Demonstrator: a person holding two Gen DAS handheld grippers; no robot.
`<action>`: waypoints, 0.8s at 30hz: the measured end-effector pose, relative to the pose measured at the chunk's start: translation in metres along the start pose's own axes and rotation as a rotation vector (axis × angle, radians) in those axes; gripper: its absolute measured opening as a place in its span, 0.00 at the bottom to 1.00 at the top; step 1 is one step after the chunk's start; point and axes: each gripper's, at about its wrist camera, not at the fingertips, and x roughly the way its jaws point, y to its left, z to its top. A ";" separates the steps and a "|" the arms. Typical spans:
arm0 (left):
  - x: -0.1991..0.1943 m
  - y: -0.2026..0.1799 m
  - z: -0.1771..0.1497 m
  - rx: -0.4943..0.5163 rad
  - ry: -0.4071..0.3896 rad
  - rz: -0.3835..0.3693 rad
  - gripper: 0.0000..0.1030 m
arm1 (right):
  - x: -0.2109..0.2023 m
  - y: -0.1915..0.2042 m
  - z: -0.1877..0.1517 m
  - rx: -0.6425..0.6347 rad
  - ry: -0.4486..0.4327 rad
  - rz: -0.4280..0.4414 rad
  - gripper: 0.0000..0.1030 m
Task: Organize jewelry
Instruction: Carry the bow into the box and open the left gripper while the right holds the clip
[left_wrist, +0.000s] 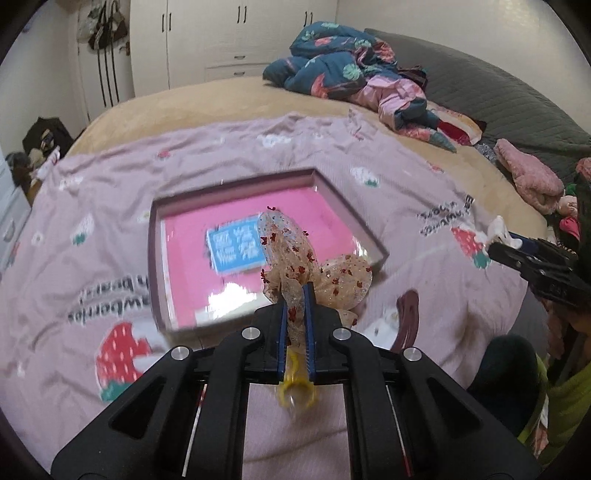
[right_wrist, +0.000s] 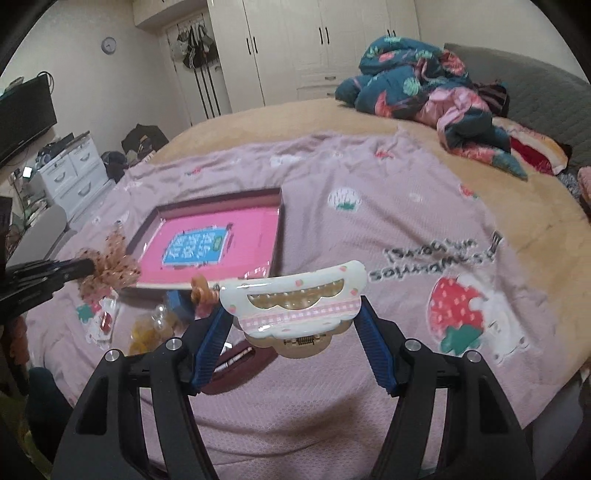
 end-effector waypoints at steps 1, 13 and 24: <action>0.000 0.002 0.004 0.002 -0.005 0.001 0.02 | -0.004 0.002 0.005 -0.008 -0.012 0.000 0.64; 0.019 0.031 0.052 -0.052 -0.026 0.035 0.02 | -0.004 0.030 0.060 -0.047 -0.066 0.087 0.64; 0.055 0.069 0.058 -0.086 0.027 0.110 0.02 | 0.043 0.075 0.106 -0.118 -0.052 0.162 0.64</action>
